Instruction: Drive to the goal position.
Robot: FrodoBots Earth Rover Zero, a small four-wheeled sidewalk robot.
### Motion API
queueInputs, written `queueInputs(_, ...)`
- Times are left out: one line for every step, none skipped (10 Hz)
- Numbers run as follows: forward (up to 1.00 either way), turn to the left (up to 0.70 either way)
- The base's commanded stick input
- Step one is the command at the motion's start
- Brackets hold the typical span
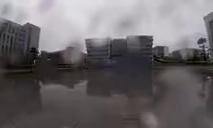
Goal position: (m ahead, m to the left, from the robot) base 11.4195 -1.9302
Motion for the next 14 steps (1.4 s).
queueInputs(1.0, 0.0)
queueInputs(1.0, 0.0)
queueInputs(1.0, 0.0)
queueInputs(1.0, 0.0)
queueInputs(1.0, 0.0)
queueInputs(1.0, 0.0)
queueInputs(1.0, 0.0)
queueInputs(1.0, 0.0)
queueInputs(1.0, 0.0)
queueInputs(1.0, 0.0)
queueInputs(1.0, 0.0)
queueInputs(1.0, 0.0)
queueInputs(1.0, 0.0)
queueInputs(1.0, 0.0)
